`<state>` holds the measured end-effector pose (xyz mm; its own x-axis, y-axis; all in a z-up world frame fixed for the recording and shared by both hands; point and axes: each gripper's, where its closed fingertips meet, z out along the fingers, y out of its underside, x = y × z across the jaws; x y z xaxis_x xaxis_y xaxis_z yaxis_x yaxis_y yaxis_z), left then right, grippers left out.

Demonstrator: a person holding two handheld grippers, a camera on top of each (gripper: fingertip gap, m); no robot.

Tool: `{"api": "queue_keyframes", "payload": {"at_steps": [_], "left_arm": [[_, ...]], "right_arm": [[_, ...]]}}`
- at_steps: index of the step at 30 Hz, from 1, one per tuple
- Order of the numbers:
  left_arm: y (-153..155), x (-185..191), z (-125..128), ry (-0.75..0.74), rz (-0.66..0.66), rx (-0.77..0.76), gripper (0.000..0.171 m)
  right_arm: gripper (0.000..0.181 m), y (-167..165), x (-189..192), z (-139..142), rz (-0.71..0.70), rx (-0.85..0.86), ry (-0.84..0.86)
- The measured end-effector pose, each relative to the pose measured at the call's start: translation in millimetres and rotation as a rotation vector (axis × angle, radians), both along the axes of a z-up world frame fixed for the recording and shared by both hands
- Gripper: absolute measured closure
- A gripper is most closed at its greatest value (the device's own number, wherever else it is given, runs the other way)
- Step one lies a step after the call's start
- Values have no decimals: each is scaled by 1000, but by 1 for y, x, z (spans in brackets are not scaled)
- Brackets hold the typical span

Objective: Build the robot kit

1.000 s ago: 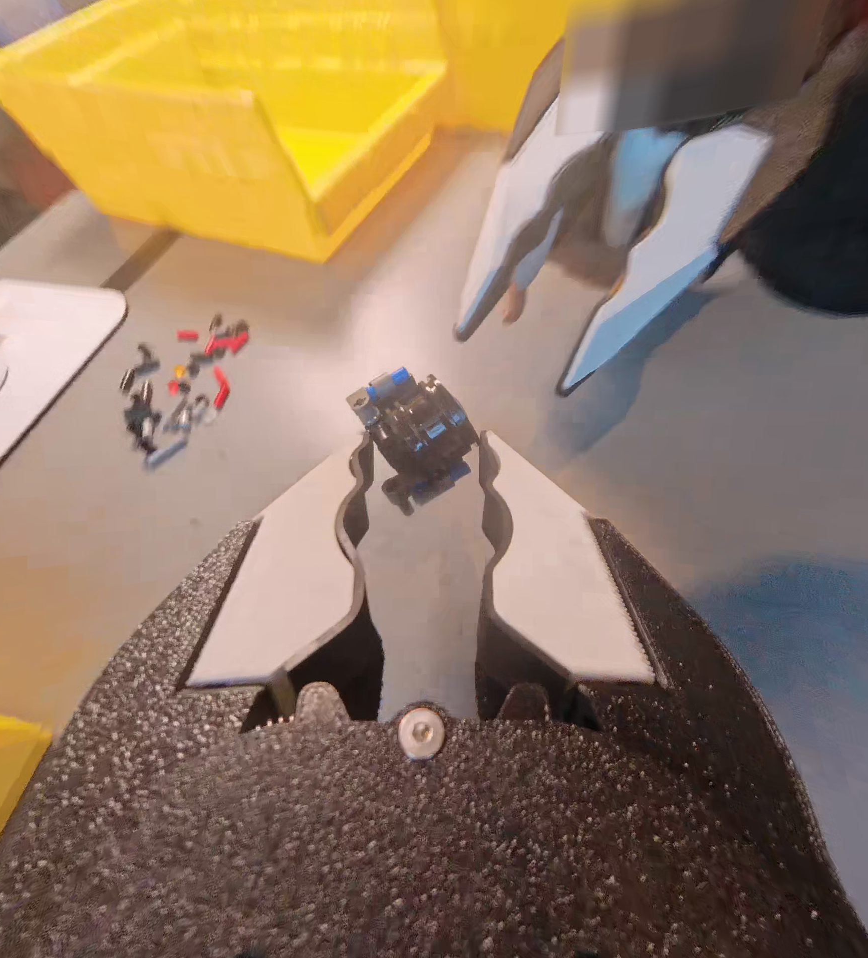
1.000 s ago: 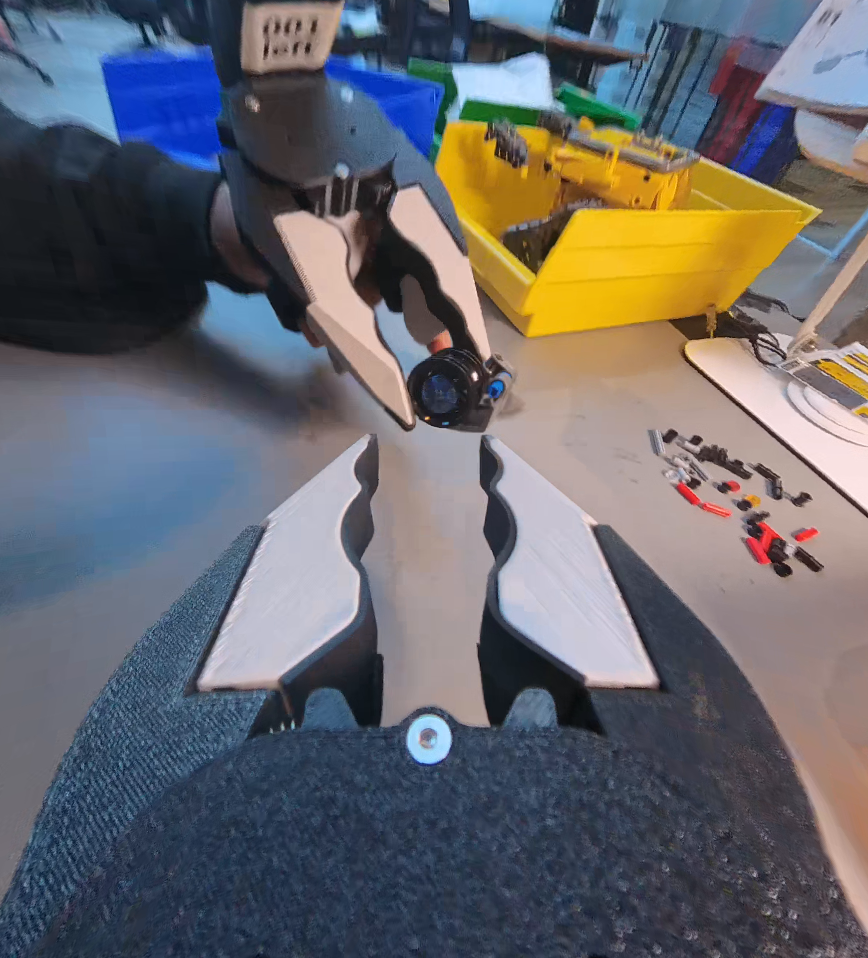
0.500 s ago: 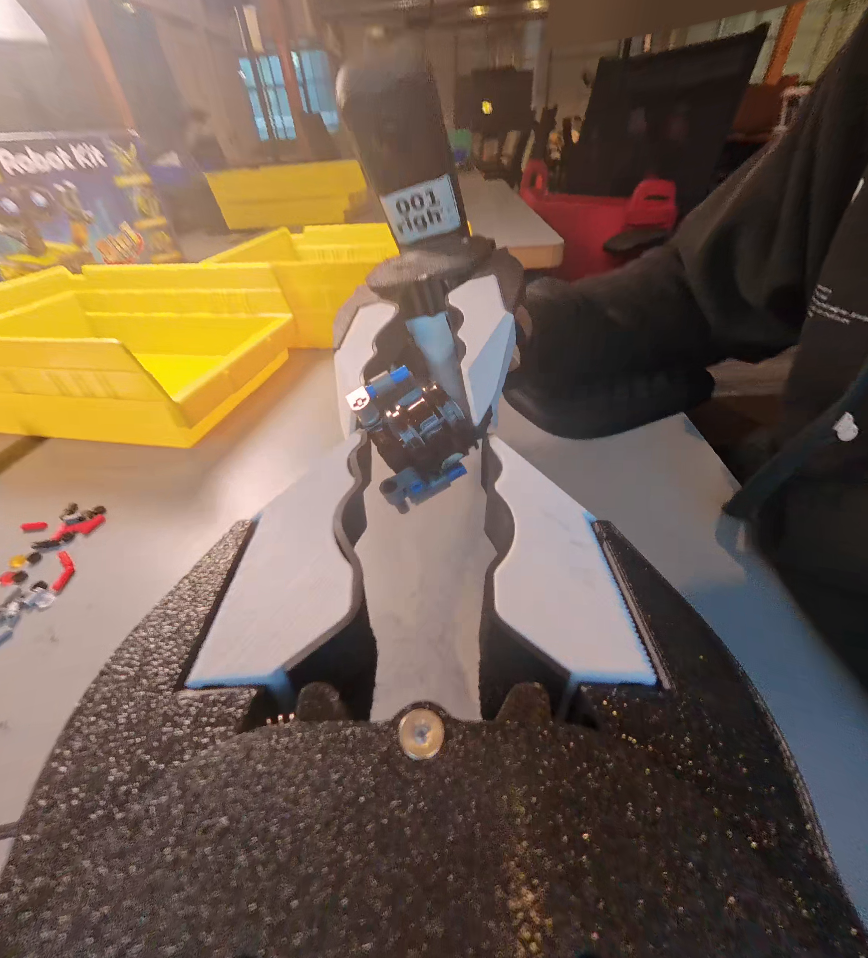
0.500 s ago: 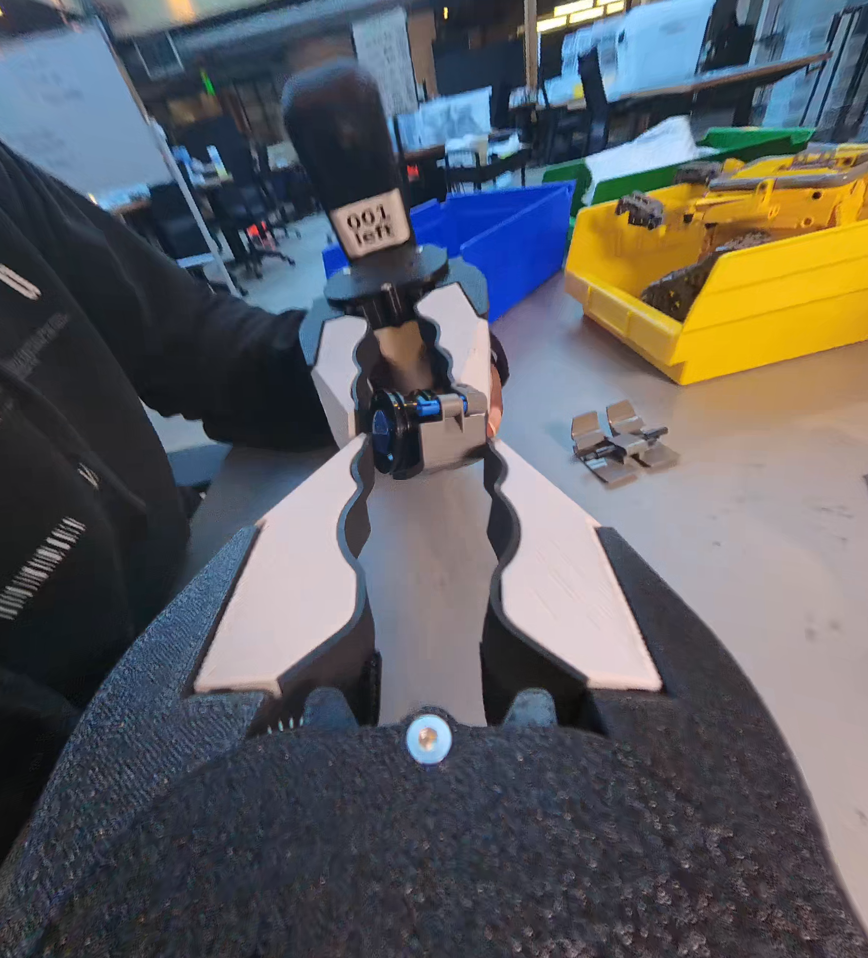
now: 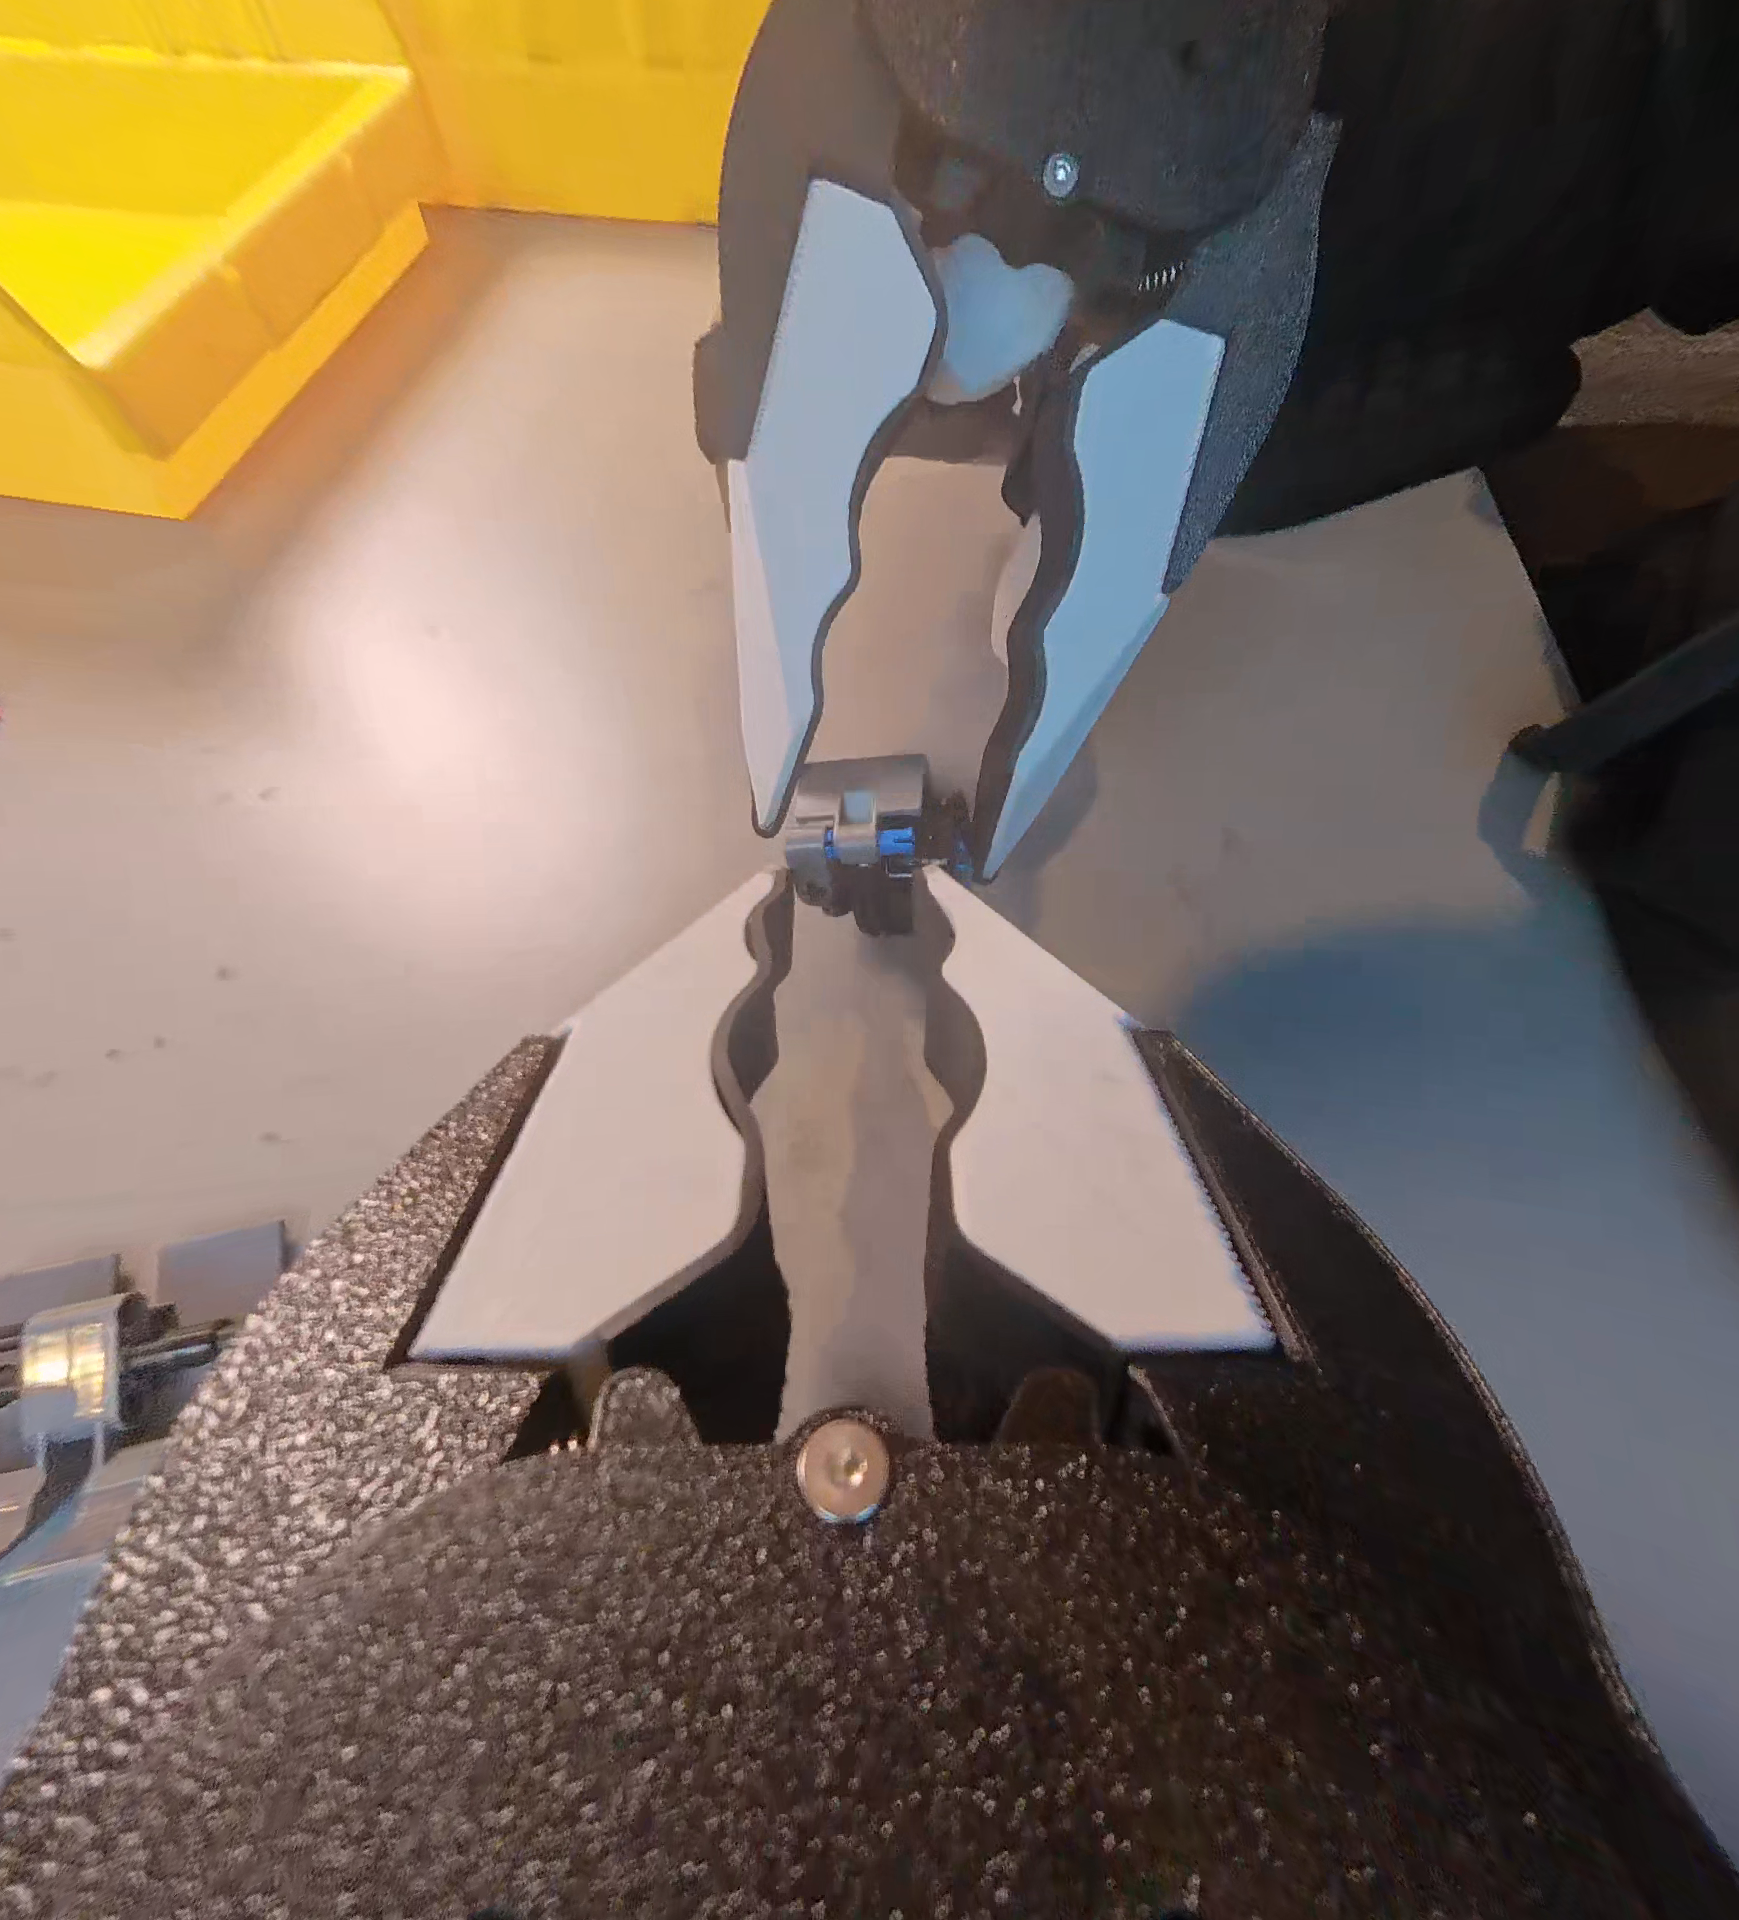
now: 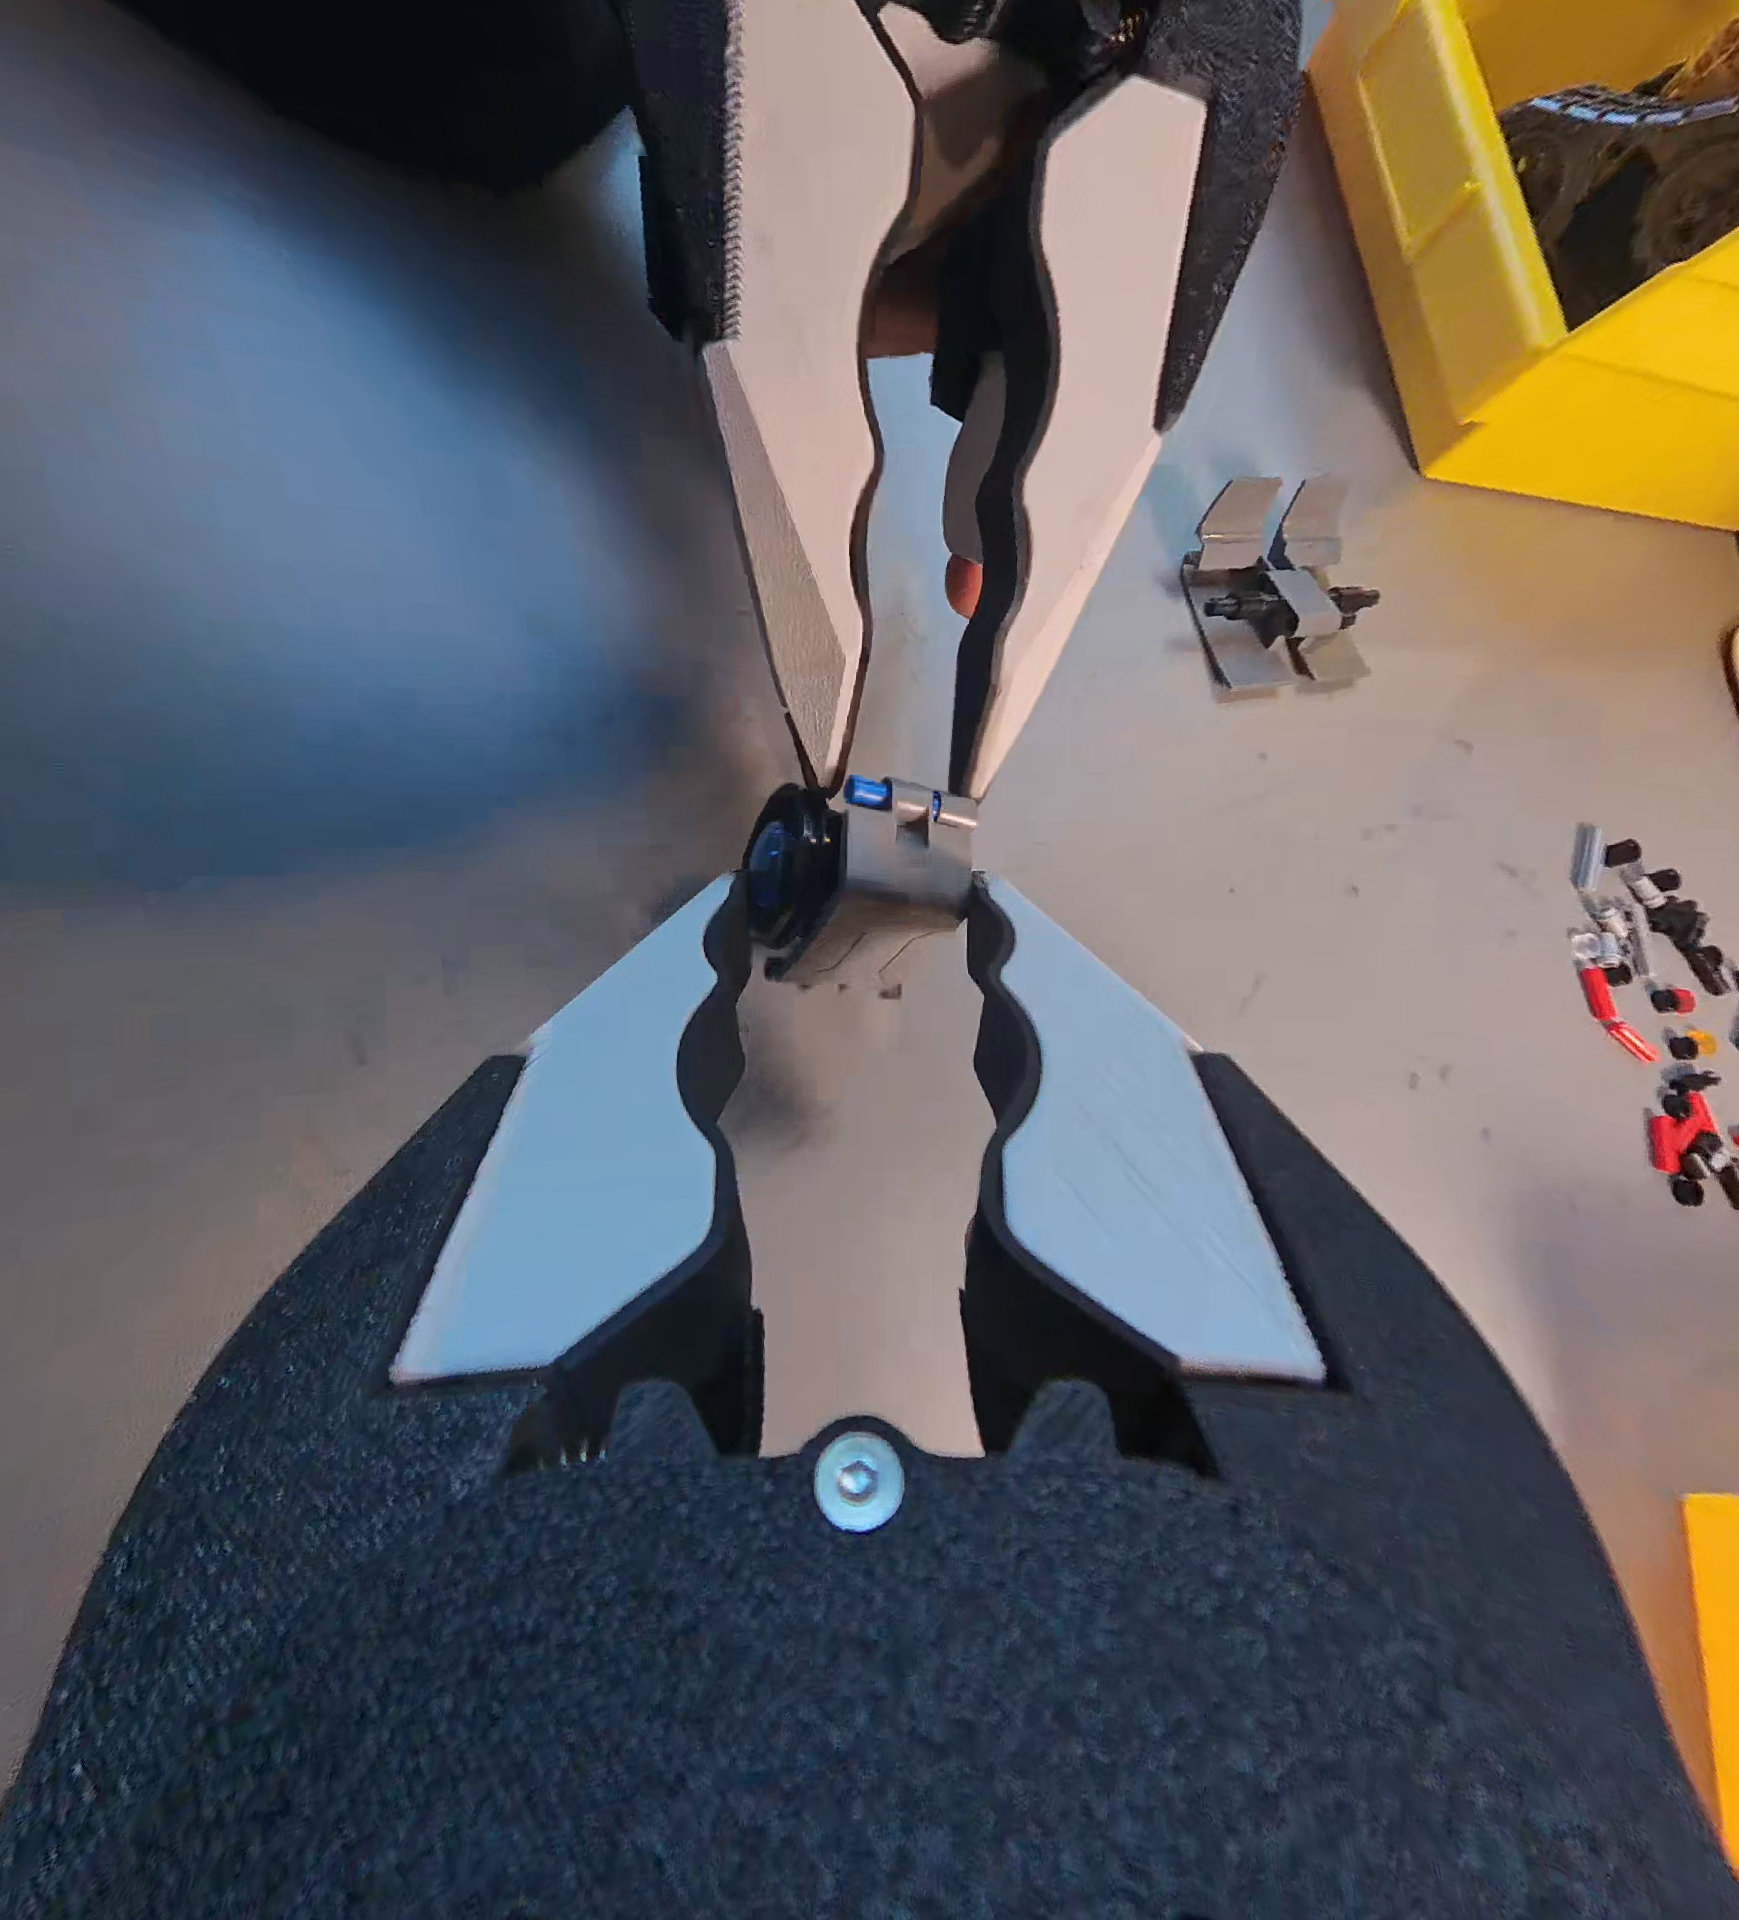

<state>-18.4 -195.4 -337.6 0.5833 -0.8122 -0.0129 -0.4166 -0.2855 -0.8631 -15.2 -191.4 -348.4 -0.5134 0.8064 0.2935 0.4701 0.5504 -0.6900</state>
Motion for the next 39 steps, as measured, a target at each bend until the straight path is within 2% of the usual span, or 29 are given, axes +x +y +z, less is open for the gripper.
{"api": "queue_keyframes", "payload": {"at_steps": [2, 3, 6, 9, 12, 15, 18, 20, 22, 24, 30, 33, 39], "left_arm": [[-2, -1, -10, 33, -16, -23, 164], [-3, -1, -14, 48, -25, -29, 163], [-13, 5, -8, -4, -79, -58, 140], [-13, 4, -14, 16, -74, -80, 127], [-17, 8, -24, 77, -97, -95, 141], [-18, 8, -27, 101, -111, -96, 142], [-21, 8, -28, 103, -130, -95, 142], [-23, 10, -28, 107, -148, -92, 142], [-26, 13, -28, 107, -168, -97, 143], [-27, 14, -30, 120, -174, -94, 143], [-29, 13, -30, 128, -173, -94, 142], [-24, 6, -23, 115, -138, -67, 139], [-17, 5, -21, 148, -99, -29, 144]], "right_arm": [[140, -7, 2, -1, 30, -30, -2], [140, -10, 3, -2, 41, -56, -7], [142, -9, 5, -8, 63, -43, -20], [143, -12, 2, -3, 97, -58, 34], [143, -12, 0, -6, 108, -66, 39], [143, -16, 3, -6, 128, -129, 35], [138, -17, 2, 11, 133, -280, 78], [141, -17, 2, 14, 141, -328, 82], [144, -19, 3, 8, 160, -314, 74], [156, -27, 5, 6, 194, -325, 58], [156, -28, 4, 6, 171, -365, 27], [156, -23, 2, 6, 140, -357, 40], [156, -17, -3, 6, 88, -356, 53]]}}
